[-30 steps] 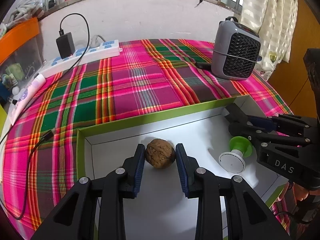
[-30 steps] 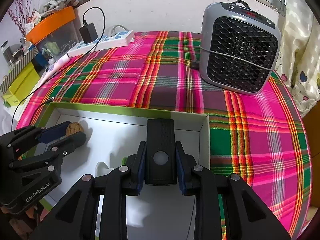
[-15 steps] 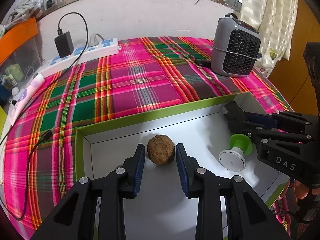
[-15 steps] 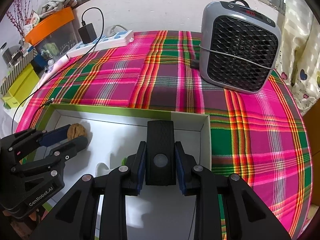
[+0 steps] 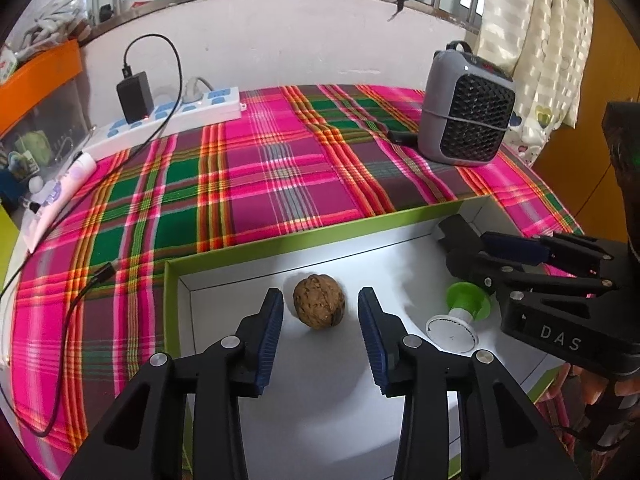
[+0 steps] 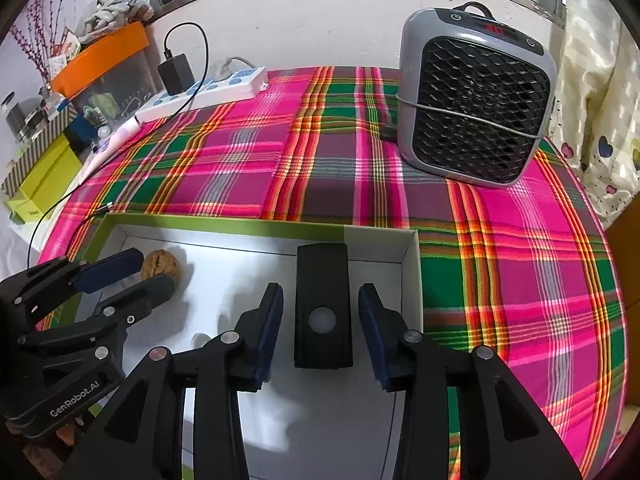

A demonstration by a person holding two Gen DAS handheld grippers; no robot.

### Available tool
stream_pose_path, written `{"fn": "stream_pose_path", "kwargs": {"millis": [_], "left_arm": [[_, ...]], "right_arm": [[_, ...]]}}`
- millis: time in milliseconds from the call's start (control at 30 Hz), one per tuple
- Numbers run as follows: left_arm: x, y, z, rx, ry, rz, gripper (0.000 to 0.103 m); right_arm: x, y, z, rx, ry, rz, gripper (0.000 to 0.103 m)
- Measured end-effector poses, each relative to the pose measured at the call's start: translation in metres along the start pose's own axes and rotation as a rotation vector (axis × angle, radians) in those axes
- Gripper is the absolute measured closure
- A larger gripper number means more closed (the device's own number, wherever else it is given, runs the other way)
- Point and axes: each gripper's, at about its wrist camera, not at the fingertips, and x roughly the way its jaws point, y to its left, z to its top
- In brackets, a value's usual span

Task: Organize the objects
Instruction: 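Open left tool to drop the walnut while right tool releases the black device in the box, then withdraw both tools from the box toward the remaining objects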

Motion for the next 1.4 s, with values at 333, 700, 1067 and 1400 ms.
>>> {"fn": "stream_pose_path", "kwargs": {"millis": [333,700,1067,1400], "left_arm": [[-0.018,0.003,-0.008,-0.024,-0.023,0.003,0.065],[-0.044,0.000,-0.023,-0.035,-0.057,0.011,0.065],[-0.075,-0.008,-0.046,-0.032,-0.094,0.011,0.065],[-0.099,-0.015,-0.070,-0.025,-0.126,0.040,0.065]], "right_arm": [[-0.015,0.006,-0.007,0.001,-0.037,-0.006,0.061],[-0.036,0.012,-0.020,0.005,-0.086,0.000,0.061],[-0.062,0.019,-0.041,0.006,-0.139,-0.008,0.061],[-0.087,0.026,-0.067,0.010,-0.181,-0.003,0.061]]}}
